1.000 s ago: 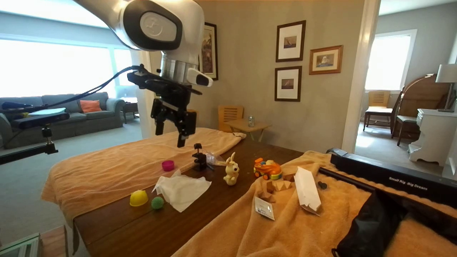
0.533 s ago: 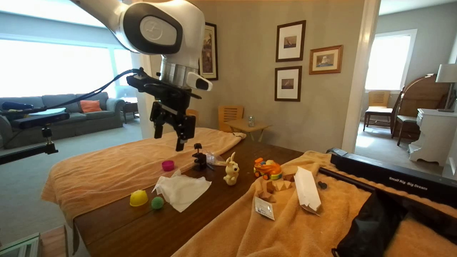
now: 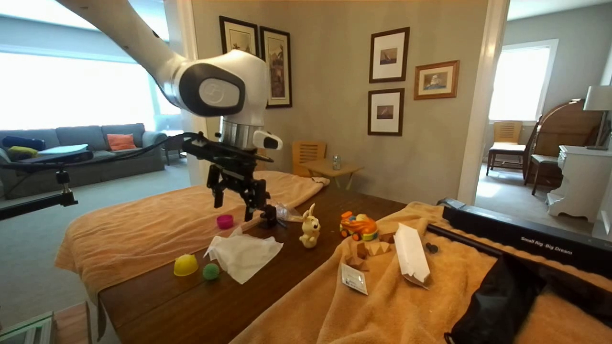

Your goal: Clean the table

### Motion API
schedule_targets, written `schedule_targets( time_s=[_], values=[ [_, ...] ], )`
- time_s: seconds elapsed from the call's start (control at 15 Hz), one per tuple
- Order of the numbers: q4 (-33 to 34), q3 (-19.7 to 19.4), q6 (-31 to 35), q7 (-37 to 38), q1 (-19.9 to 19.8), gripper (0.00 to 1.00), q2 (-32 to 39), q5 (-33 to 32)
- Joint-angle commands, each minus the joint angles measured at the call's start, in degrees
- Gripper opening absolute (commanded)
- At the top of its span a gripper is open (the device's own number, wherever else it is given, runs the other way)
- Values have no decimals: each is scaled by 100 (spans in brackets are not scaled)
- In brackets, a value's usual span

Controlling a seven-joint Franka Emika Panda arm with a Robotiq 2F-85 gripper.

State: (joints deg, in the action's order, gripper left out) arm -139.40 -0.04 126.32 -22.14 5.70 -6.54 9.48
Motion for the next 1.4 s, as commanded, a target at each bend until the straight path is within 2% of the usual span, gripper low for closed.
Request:
schedule_targets(
  time_s=[0.0, 0.6, 1.0, 1.13, 1.27, 1.33],
  values=[
    [50, 215, 512, -366, 122, 100, 463, 176],
    [79, 606, 1157, -946, 74, 100, 1202, 77],
    [142, 758, 1202, -1260, 14, 100, 1558, -2],
    [222, 799, 1405, -1127, 48, 100, 1689, -119],
    [348, 784, 1555, -703, 123, 100, 1773, -517],
    [125, 851, 1480, -991, 4, 100, 1597, -207]
  ],
)
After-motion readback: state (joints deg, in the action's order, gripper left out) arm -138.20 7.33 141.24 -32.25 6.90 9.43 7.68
